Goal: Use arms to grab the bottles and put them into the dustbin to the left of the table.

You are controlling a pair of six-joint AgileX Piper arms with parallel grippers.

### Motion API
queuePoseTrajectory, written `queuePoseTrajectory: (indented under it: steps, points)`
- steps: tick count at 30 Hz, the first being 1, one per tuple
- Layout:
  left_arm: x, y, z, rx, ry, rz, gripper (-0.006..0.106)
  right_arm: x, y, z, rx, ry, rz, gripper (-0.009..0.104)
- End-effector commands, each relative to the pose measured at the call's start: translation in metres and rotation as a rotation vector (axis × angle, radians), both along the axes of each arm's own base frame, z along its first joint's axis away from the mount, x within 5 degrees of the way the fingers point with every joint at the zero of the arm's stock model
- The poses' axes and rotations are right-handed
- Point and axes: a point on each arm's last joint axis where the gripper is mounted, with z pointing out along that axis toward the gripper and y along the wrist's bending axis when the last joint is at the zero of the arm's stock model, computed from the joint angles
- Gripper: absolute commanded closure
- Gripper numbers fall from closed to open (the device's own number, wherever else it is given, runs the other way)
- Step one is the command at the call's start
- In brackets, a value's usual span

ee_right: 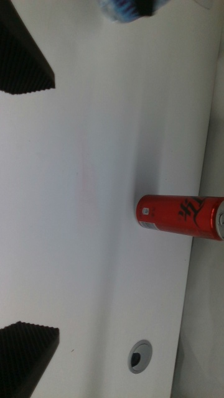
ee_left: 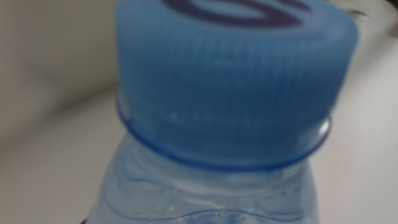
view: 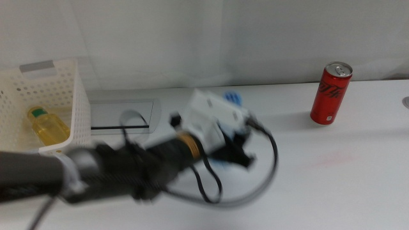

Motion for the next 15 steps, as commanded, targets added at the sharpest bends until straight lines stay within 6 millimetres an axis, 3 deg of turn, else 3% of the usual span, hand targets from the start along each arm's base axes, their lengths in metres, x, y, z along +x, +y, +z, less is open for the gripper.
queuePoseTrajectory:
  steps: [1, 10, 13, 15]
  points:
    - [0.016, 0.012, 0.038, -0.016, -0.085, 0.036, 0.103, 0.000, -0.001, 0.004, -0.002, -0.036, -0.002, -0.008]
    - [0.060, 0.086, 0.134, 0.067, -0.069, 0.225, 0.103, 0.001, 0.000, 0.005, 0.008, -0.055, 0.001, -0.008]
    - [0.069, 0.115, 0.159, 0.091, -0.017, 0.302, 0.103, 0.001, 0.000, 0.006, 0.008, -0.057, 0.002, -0.008]
    - [0.077, 0.147, 0.179, 0.087, 0.048, 0.402, 0.103, 0.001, 0.000, 0.006, 0.009, -0.059, 0.002, -0.008]
